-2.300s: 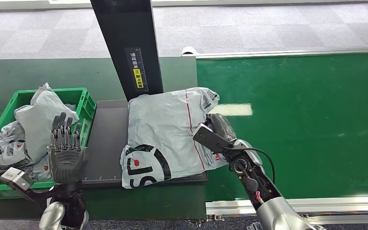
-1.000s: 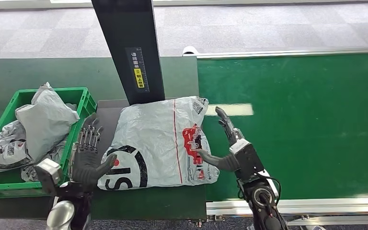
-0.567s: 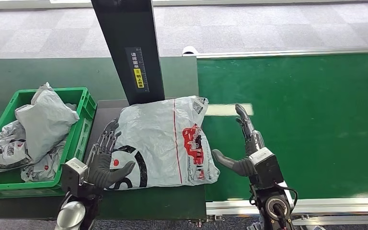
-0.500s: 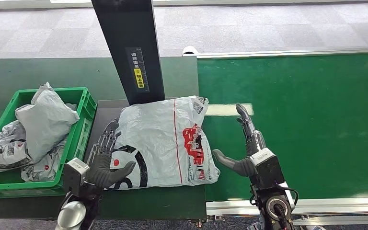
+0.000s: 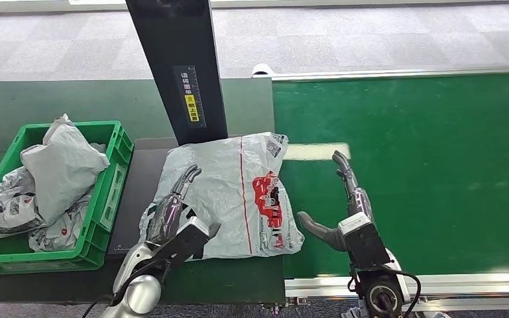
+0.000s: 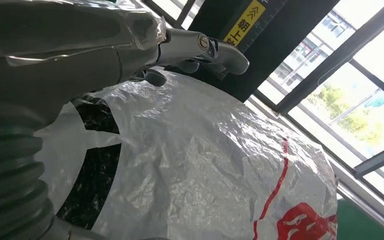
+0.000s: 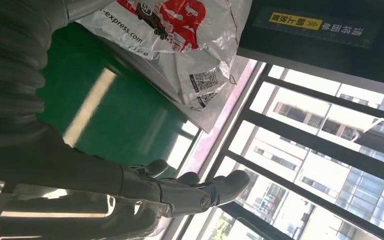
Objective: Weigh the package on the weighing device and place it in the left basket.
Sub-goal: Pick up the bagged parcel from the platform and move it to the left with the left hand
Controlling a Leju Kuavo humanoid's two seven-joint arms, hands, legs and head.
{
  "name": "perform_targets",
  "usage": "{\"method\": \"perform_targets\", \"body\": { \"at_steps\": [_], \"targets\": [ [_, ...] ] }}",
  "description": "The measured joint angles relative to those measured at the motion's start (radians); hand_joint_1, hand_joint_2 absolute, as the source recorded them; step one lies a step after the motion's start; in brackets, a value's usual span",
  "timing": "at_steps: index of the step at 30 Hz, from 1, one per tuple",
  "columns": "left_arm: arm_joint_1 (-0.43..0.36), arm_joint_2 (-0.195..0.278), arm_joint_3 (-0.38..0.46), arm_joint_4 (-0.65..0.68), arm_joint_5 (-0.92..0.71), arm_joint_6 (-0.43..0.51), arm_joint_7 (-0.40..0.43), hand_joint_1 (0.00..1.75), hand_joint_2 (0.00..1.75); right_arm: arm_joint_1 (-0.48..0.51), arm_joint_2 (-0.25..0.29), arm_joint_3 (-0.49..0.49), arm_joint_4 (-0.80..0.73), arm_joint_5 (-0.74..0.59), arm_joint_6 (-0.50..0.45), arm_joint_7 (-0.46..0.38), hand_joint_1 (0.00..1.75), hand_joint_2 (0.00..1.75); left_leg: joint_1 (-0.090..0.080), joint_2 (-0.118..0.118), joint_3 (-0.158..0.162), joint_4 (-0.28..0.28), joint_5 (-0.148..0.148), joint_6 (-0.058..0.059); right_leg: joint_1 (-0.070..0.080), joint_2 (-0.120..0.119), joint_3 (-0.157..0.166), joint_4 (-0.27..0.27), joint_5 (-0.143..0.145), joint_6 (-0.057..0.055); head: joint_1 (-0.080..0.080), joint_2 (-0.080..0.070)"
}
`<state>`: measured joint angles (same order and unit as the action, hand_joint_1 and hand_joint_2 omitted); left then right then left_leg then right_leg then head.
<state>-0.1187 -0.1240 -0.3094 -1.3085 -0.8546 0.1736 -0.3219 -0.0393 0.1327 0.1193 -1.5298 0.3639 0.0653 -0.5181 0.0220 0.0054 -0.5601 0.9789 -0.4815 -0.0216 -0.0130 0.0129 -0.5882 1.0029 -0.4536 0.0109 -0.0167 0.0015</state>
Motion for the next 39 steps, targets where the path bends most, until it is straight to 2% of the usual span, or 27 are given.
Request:
{"method": "perform_targets", "body": {
  "at_steps": [9,20,23,24,25,29,30,31,33,39],
  "targets": [
    [-0.06,-0.005,-0.05,0.095,-0.106,0.021,0.1,0.0,1.75,0.006,0.021,-0.043,0.036,-0.006,0.022,0.032,0.0,1.75,0.0,0.0,0.0,0.0,0.0,0.0,0.0,0.0,0.0,0.0,0.0,0.0,0.0,0.0],
    [-0.081,-0.006,-0.055,0.141,-0.111,0.02,0.111,0.0,1.75,0.006,0.03,-0.056,0.064,-0.001,0.026,0.035,0.0,1.75,0.0,0.0,0.0,0.0,0.0,0.0,0.0,0.0,0.0,0.0,0.0,0.0,0.0,0.0],
    [-0.081,-0.006,-0.054,0.148,-0.102,-0.008,0.124,0.04,1.75,0.005,0.03,-0.059,0.073,0.006,0.029,0.05,0.0,1.75,0.0,0.0,0.0,0.0,0.0,0.0,0.0,0.0,0.0,0.0,0.0,0.0,0.0,0.0],
    [-0.081,-0.006,-0.052,0.152,-0.091,-0.025,0.123,0.12,1.75,0.005,0.031,-0.06,0.078,0.008,0.031,0.055,0.0,1.75,0.0,0.0,0.0,0.0,0.0,0.0,0.0,0.0,0.0,0.0,0.0,0.0,0.0,0.0],
    [-0.08,-0.006,-0.051,0.156,-0.076,-0.044,0.119,0.27,1.75,0.004,0.031,-0.061,0.084,0.01,0.031,0.06,0.0,1.75,0.0,0.0,0.0,0.0,0.0,0.0,0.0,0.0,0.0,0.0,0.0,0.0,0.0,0.0],
    [-0.08,-0.005,-0.046,0.176,-0.051,-0.087,0.11,1.44,1.75,-0.001,0.032,-0.064,0.115,0.019,0.031,0.07,0.0,1.75,0.0,0.0,0.0,0.0,0.0,0.0,0.0,0.0,0.0,0.0,0.0,0.0,0.0,0.0],
    [-0.081,-0.005,-0.045,0.184,-0.055,-0.091,0.113,1.61,1.75,-0.002,0.032,-0.064,0.121,0.02,0.031,0.07,0.0,1.75,0.0,0.0,0.0,0.0,0.0,0.0,0.0,0.0,0.0,0.0,0.0,0.0,0.0,0.0],
    [-0.082,-0.005,-0.044,0.191,-0.06,-0.095,0.116,1.69,1.75,-0.003,0.032,-0.065,0.125,0.022,0.031,0.07,0.0,1.75,0.0,0.0,0.0,0.0,0.0,0.0,0.0,0.0,0.0,0.0,0.0,0.0,0.0,0.0],
    [-0.085,-0.004,-0.042,0.204,-0.079,-0.079,0.117,1.74,1.75,-0.004,0.032,-0.066,0.133,0.025,0.031,0.07,0.0,1.75,0.0,0.0,0.0,0.0,0.0,0.0,0.0,0.0,0.0,0.0,0.0,0.0,0.0,0.0],
    [-0.076,-0.002,-0.035,0.215,-0.179,0.178,0.083,1.75,1.75,-0.004,0.033,-0.075,0.14,0.024,0.03,0.071,0.0,1.75,0.0,0.0,0.0,0.0,0.0,0.0,0.0,0.0,0.0,0.0,0.0,0.0,0.0,0.0]
  ]
}}
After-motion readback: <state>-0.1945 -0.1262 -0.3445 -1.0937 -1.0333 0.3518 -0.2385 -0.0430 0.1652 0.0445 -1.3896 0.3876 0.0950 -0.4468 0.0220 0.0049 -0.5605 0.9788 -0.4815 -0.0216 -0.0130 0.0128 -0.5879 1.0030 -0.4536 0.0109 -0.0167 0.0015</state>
